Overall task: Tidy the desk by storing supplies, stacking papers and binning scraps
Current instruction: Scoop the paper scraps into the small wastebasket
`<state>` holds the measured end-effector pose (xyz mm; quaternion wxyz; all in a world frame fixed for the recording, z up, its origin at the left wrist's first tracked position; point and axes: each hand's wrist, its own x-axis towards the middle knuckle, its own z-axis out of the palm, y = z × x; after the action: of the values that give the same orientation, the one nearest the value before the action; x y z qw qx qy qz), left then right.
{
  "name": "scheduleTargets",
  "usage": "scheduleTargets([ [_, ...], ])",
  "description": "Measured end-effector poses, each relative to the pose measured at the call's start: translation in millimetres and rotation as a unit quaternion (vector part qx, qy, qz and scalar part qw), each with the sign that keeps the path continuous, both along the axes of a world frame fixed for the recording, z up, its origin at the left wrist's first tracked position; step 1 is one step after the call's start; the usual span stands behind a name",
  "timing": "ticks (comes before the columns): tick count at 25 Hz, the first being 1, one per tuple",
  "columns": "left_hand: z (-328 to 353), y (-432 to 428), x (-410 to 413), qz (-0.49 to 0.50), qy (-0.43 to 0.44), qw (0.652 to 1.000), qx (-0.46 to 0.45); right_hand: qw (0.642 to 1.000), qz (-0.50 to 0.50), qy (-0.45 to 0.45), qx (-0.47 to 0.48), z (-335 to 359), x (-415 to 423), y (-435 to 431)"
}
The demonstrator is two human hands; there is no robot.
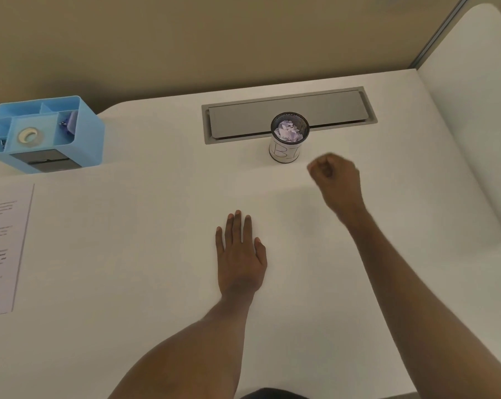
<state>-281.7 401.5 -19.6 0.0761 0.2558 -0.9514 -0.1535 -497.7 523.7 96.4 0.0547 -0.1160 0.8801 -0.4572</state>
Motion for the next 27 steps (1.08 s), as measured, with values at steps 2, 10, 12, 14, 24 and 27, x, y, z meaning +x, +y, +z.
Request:
scheduleTargets([
  [2, -0.5, 0.4, 0.2, 0.000, 0.001, 1.000, -0.002, 0.999, -0.005, -0.044, 0.013, -28.4, 35.9, 26.0],
  [10, -0.1, 0.6, 0.3, 0.002, -0.001, 1.000, -0.007, 0.996, 0.070, -0.011, 0.061, -83.8, 97.9, 41.9],
  [12, 0.4, 1.0, 0.7, 0.004, 0.005, 1.000, -0.007, 0.992, 0.096, 0.020, 0.081, -85.6, 89.3, 37.5],
  [14, 0.3, 0.9, 0.5, 0.004, 0.007, 1.000, -0.007, 0.989, 0.108, 0.037, 0.094, -86.6, 80.4, 35.2],
  [24, -0.4, 0.5, 0.7, 0.002, 0.006, 1.000, -0.014, 0.943, 0.164, 0.148, 0.247, -84.2, 73.4, 21.5],
  [27, -0.7, 0.4, 0.9, 0.003, 0.004, 1.000, -0.015, 0.941, 0.165, 0.156, 0.251, -89.6, 71.4, 17.9],
])
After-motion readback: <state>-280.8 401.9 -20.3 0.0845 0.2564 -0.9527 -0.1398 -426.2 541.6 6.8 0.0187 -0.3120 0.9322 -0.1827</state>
